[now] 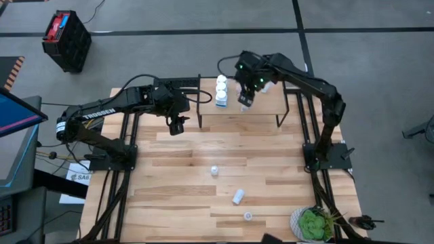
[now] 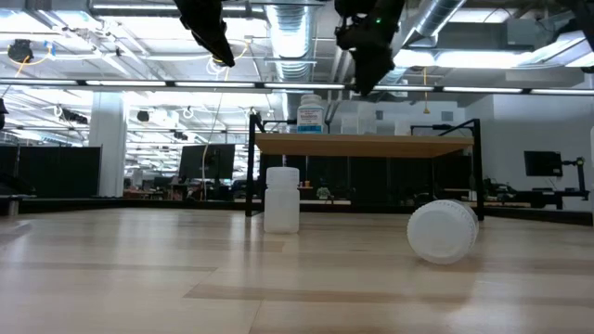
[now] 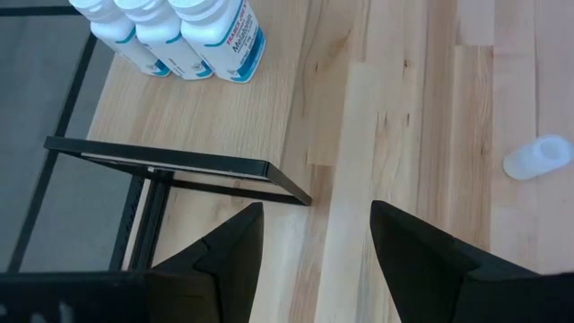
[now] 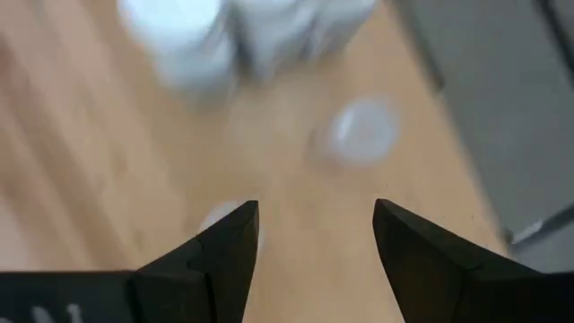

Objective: Pick and place medicine bottles onto shelf by color
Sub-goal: Adjust the transparent pill bottles on the shelf

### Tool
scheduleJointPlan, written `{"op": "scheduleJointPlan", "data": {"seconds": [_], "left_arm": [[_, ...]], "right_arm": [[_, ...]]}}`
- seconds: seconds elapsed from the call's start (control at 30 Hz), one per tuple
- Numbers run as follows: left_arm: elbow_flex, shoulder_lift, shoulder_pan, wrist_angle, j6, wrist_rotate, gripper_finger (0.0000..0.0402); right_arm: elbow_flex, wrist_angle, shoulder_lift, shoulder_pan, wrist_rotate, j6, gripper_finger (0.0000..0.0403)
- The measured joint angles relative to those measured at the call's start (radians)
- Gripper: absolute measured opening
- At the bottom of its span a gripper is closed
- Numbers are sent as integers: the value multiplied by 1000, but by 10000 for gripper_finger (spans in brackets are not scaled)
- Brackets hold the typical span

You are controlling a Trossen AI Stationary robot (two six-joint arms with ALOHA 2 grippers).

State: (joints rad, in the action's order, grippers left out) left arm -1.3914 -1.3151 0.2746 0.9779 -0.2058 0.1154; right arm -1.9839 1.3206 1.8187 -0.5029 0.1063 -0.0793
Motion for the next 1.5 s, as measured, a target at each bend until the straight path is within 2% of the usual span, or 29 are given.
{"op": "scheduleJointPlan", "data": {"seconds": [0.2, 0.4, 0.53, 0.63, 0.87, 1.0, 1.2, 1.5], "left_arm": [[0, 0, 0, 0, 8, 0, 194], [0, 0, 0, 0, 11, 0, 194], [0, 0, 0, 0, 19, 0, 194], [0, 0, 0, 0, 19, 0, 194], [0, 0, 0, 0, 19, 0, 194], [0, 0, 0, 0, 19, 0, 194], [0, 0, 0, 0, 19, 0, 194], [0, 0, 0, -1, 19, 0, 194]], "right_arm": [[0, 214, -4, 64, -4, 0, 244], [15, 239, -62, 119, -4, 17, 244], [105, 225, -146, 157, -4, -11, 244], [260, 118, -259, 178, -7, -23, 244], [718, -359, -537, 203, -29, 29, 244], [869, -582, -615, 203, -29, 106, 244], [927, -635, -612, 201, -28, 113, 232], [926, -719, -494, 172, -28, 71, 132]]}}
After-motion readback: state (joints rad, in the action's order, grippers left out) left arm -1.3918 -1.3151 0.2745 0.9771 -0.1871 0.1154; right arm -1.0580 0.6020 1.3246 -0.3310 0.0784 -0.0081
